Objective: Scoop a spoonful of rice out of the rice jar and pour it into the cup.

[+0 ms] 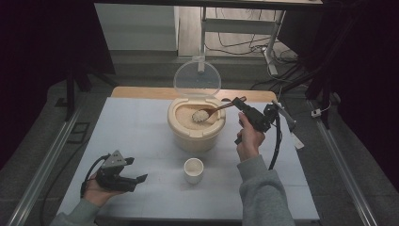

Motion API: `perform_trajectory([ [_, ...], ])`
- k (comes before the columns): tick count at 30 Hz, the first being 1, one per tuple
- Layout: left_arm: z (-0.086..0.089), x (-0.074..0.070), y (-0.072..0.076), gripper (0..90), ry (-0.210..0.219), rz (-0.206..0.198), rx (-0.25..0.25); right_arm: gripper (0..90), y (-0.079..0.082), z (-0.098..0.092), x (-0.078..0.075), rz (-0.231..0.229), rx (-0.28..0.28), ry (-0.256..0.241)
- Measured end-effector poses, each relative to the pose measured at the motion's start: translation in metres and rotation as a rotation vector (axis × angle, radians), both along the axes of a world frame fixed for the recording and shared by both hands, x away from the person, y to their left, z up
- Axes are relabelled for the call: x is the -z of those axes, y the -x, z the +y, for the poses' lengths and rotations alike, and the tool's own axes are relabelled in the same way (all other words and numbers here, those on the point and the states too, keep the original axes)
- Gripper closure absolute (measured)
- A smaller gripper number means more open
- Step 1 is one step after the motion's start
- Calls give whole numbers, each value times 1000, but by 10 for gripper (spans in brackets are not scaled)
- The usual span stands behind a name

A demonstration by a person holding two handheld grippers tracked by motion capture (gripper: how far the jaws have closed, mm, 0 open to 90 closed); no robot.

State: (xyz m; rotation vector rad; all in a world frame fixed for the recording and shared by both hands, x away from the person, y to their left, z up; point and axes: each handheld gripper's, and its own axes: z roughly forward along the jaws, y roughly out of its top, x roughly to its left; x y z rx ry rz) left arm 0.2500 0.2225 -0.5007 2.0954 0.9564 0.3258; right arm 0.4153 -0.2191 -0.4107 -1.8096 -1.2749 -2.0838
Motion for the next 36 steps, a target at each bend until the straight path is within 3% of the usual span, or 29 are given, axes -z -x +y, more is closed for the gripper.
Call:
perform_trajectory([
  [15,0,0,0,172,-2,-1,0,843,7,-6,-15,-34,-13,5],
  [36,0,1,0,172,-5,3,2,843,13,-10,-12,-13,-39,1],
])
